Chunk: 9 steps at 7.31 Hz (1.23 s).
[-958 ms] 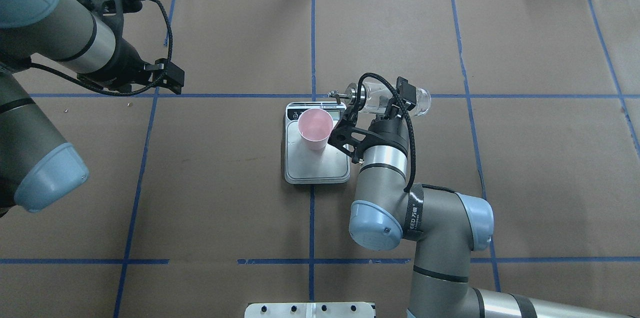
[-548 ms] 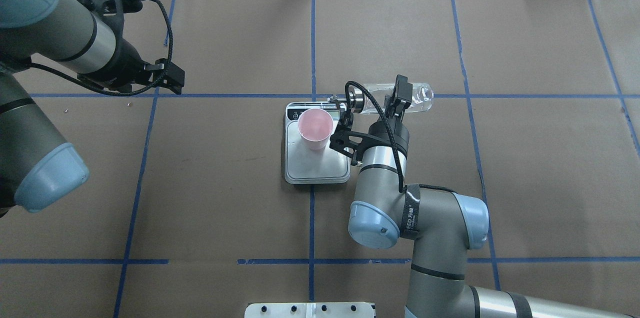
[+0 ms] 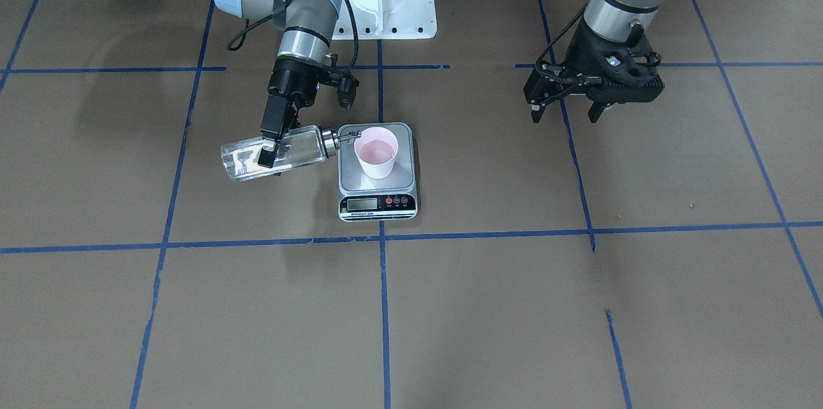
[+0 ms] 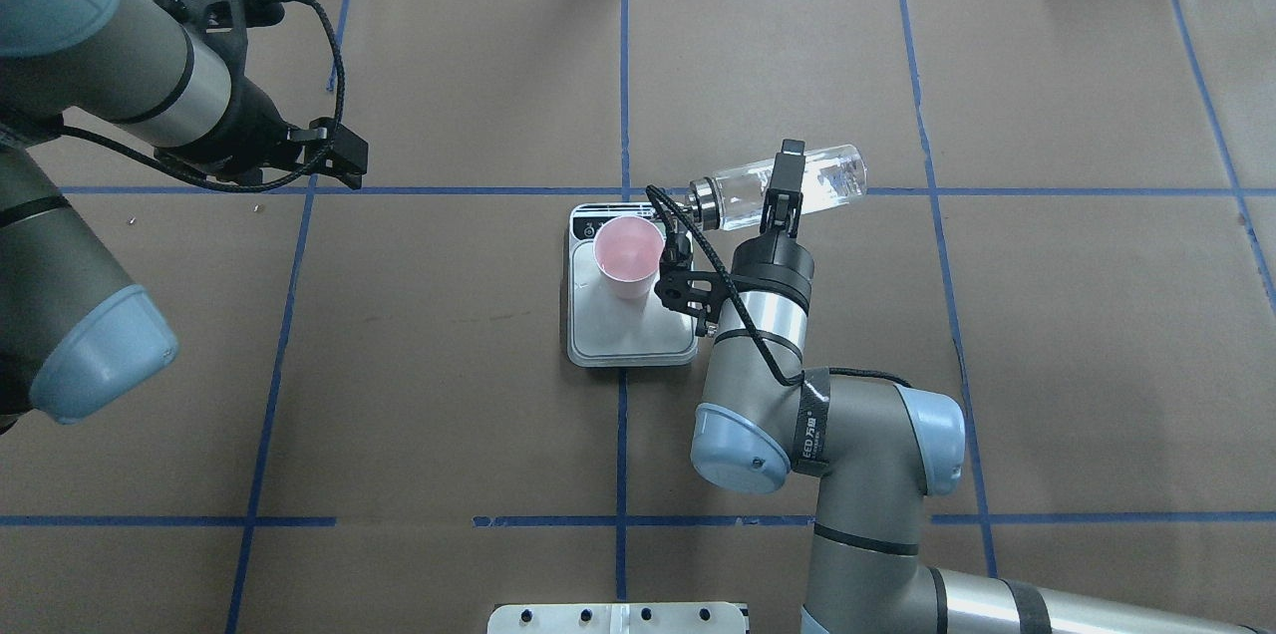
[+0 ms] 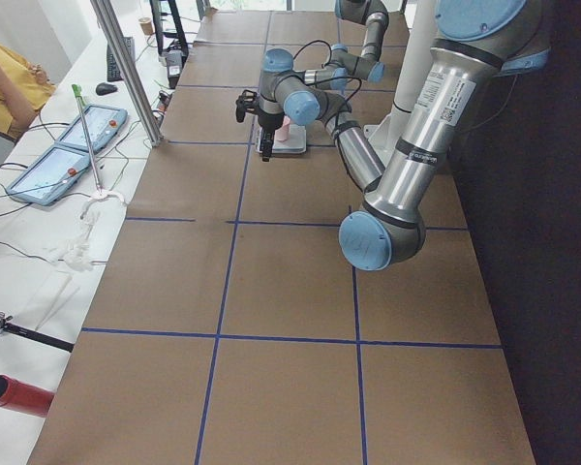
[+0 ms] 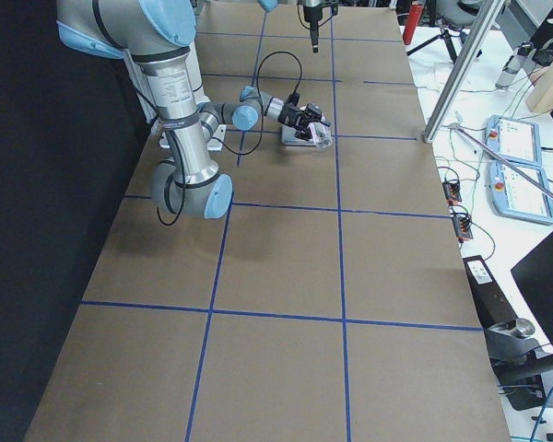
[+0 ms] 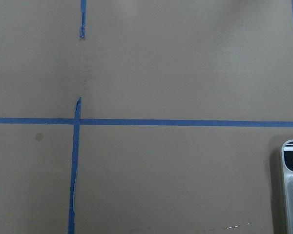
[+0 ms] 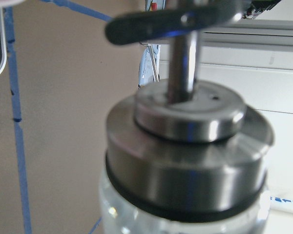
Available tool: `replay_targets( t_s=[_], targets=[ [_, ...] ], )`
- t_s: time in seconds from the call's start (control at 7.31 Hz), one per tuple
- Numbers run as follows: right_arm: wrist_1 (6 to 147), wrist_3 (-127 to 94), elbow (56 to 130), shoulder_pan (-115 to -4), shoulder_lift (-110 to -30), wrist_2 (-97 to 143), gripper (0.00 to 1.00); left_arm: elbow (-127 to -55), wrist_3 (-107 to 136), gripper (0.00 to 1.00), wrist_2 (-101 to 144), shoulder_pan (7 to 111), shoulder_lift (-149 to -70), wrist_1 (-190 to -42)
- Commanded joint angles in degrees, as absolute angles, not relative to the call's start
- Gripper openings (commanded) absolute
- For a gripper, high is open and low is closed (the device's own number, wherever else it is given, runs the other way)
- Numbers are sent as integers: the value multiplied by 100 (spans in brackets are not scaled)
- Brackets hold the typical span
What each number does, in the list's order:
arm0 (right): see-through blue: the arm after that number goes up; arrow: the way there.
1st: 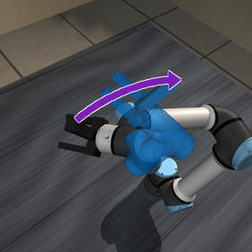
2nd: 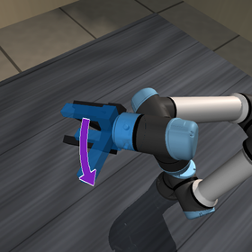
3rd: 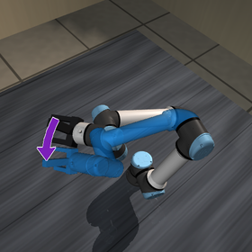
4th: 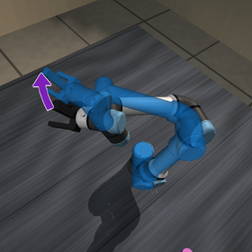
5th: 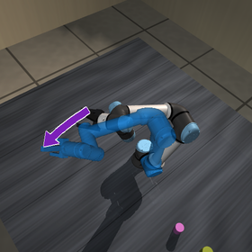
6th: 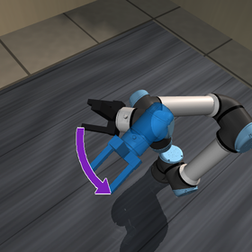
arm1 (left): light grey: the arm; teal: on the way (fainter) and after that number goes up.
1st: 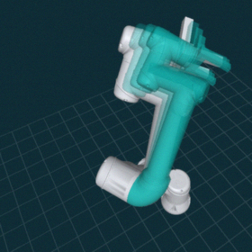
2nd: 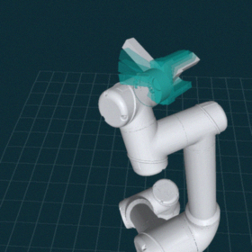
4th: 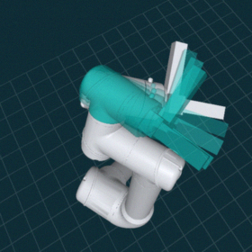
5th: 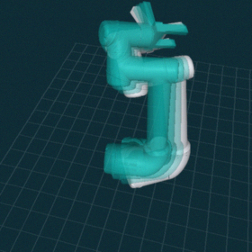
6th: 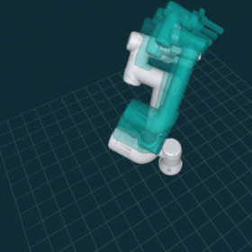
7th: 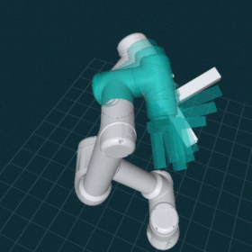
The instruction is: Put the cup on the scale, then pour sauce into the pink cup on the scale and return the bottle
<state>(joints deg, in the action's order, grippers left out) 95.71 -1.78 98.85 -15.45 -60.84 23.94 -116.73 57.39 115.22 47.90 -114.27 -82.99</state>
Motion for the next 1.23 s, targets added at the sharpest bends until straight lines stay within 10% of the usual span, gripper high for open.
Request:
replay_targets(
  t_s=[0.0,1.1],
  targets=[
    [9580,445,9879,-1547,-6038,2259,0,-11672,5739,100,11522,4781,-11426,-8306],
    [9659,1765,9879,-1556,-6029,2004,0,-11672,5748,100,11522,4772,-11426,-8306]
  ],
)
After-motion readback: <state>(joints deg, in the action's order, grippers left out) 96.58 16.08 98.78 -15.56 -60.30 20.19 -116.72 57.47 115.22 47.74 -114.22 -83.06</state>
